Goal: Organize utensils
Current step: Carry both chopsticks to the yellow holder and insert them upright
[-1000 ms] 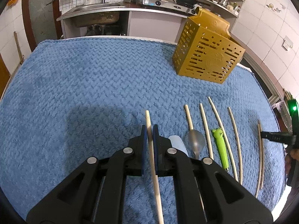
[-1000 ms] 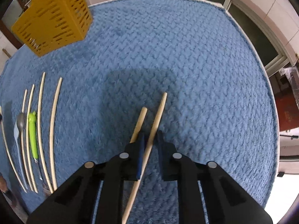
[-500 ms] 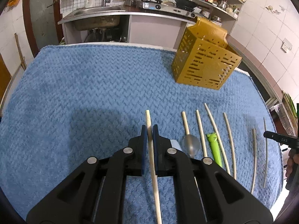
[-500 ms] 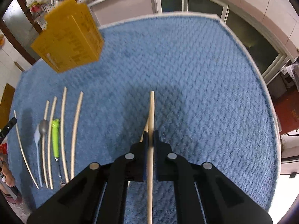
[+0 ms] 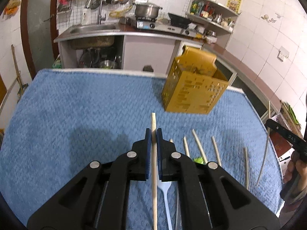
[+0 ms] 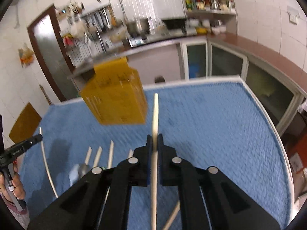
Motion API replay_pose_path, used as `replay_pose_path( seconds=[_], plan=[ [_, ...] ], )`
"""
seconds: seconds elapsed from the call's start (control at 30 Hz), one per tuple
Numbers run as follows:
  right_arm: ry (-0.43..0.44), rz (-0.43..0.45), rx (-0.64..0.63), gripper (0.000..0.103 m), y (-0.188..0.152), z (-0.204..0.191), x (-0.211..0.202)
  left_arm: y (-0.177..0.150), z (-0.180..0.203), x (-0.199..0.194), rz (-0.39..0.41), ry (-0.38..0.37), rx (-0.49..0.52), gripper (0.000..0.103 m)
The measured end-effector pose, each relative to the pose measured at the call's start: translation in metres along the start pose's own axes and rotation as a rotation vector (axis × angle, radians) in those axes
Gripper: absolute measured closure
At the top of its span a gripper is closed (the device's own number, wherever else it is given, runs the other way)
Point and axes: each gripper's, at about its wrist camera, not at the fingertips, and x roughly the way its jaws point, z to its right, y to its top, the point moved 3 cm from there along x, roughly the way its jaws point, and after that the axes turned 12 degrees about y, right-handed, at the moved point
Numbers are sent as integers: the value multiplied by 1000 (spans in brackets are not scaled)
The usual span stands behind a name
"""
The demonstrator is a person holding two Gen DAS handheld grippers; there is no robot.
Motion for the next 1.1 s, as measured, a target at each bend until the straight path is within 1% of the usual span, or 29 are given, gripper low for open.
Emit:
replay_pose_path(
  seconds=[0.07, 0.1, 0.37, 0.53, 0.7, 0.9, 1.03, 1.1],
  plan=[
    [25, 57, -32, 97, 7, -6, -2, 9, 1, -4, 27, -10, -3, 99],
    [23, 83, -56, 97, 10, -10, -1, 12, 2, -5, 37, -13, -4, 99],
    [66, 198, -86, 97, 31, -19, 19, 47, 20, -7, 107, -38, 3, 99],
    [85, 230, -95, 97, 45, -21, 34, 65, 34, -10, 154, -49, 28, 99],
    [97, 264, -105, 97, 54, -25, 43, 82, 45, -7, 174, -52, 47, 99],
    [115, 312, -107, 97, 75, -27, 46, 104, 50, -7, 205, -50, 56, 99],
    [117, 357, -125, 97, 97, -34, 43, 127, 56, -19, 244, -52, 65, 99],
    [117, 384, -132, 97, 111, -38, 43, 143, 60, -32, 280, -63, 64, 99]
  ],
)
